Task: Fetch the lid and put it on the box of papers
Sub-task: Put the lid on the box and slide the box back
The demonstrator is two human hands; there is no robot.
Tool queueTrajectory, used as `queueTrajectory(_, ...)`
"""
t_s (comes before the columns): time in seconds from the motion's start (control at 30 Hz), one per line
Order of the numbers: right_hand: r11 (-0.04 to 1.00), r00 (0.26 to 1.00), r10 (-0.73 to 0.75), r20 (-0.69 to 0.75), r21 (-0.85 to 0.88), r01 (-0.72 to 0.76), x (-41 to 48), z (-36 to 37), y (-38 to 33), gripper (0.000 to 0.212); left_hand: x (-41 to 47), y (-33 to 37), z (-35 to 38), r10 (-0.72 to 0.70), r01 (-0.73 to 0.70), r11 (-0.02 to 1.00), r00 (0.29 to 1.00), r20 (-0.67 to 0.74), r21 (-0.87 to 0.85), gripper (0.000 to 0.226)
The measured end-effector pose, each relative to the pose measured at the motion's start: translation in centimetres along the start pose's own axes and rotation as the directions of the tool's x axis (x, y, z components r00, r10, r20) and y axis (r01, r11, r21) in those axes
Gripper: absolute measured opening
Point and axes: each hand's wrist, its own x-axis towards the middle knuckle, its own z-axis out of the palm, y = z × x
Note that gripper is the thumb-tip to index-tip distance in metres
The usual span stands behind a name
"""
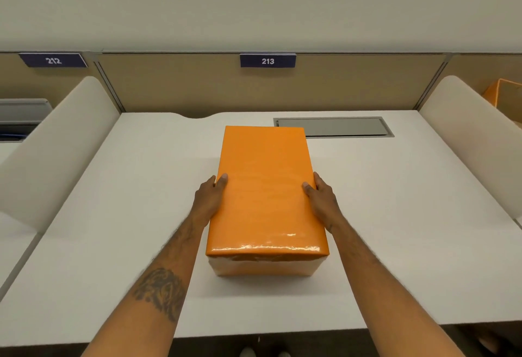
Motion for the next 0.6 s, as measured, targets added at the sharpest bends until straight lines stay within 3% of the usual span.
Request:
queueTrajectory(0.1,0.999,0.999,0.009,0.044,0.036,-0.011,-0.3,-0.5,0.0,0.072,-1.1,-0.5,0.0,-0.016,0.019,0.998,0.999,0.049,-0.061,0.097)
queueTrajectory(0.17,0.997,0.999,0.039,0.037,0.071,-0.042,-0.5,-0.7,0.5,0.075,-2.2,-0.3,0.3,-0.010,0.015,0.996,0.998,0.066,-0.089,0.092)
queueTrajectory(0.3,0.987,0.997,0.077,0.030,0.140,-0.080,-0.9,-0.6,1.2,0.071,-2.9,-0.5,0.6,-0.003,0.003,0.998,1.000,-0.006,-0.056,0.078)
queueTrajectory(0.6,0.983,0.998,0.062,0.024,0.170,-0.065,-0.9,1.0,0.3,0.064,-3.5,-0.9,-0.2,-0.036,0.027,0.997,0.992,-0.120,-0.069,0.081)
